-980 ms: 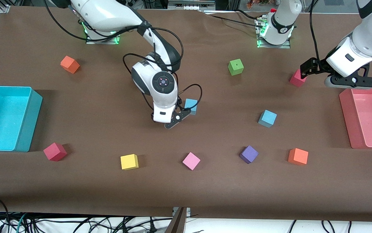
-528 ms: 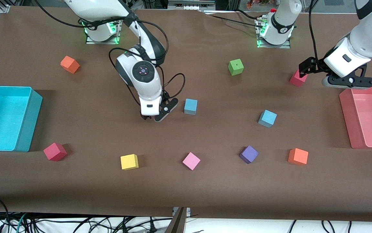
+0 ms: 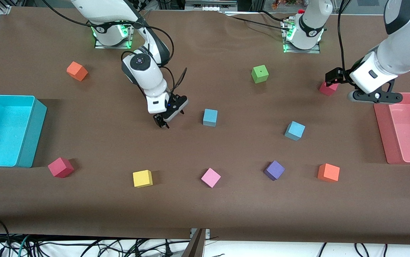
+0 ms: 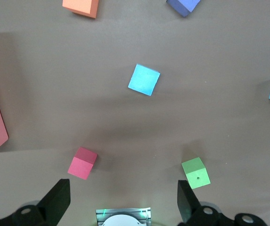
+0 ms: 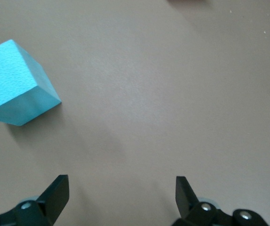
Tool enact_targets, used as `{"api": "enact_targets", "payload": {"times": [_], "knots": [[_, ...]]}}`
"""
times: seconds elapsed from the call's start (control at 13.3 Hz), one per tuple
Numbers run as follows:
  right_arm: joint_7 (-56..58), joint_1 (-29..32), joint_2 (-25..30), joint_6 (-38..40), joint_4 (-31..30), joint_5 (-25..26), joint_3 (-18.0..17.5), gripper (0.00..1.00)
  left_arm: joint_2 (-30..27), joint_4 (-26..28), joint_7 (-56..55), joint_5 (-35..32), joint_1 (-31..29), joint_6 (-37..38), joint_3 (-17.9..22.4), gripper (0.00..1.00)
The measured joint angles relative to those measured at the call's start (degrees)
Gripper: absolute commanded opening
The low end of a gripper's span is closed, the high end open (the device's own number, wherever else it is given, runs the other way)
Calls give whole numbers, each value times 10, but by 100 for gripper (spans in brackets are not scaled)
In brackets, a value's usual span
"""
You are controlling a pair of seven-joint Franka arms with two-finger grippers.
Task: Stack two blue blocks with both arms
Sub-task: 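Raise the right gripper while the left gripper reaches the other blue cube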
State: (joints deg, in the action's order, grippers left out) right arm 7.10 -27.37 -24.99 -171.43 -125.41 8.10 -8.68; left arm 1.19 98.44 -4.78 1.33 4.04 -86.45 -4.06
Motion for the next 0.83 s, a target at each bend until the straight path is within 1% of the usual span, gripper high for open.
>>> {"api": "enact_targets", "payload": {"times": [0.15,0.23,0.6,0.83], "knots": [[-5,0,-8,-90,-35,0,-1,100,5,7,0,0,0,0,-2,100],[-9,0,-15,-119,-42,0,-3,100,6,8,0,0,0,0,-3,100],[-37,-1,-60,-248,-44,0,-23,100,15,13,0,0,0,-41,-4,100],[-56,-6,-85,-283,-44,0,-39,100,28,47,0,0,0,-94,-3,100]]}}
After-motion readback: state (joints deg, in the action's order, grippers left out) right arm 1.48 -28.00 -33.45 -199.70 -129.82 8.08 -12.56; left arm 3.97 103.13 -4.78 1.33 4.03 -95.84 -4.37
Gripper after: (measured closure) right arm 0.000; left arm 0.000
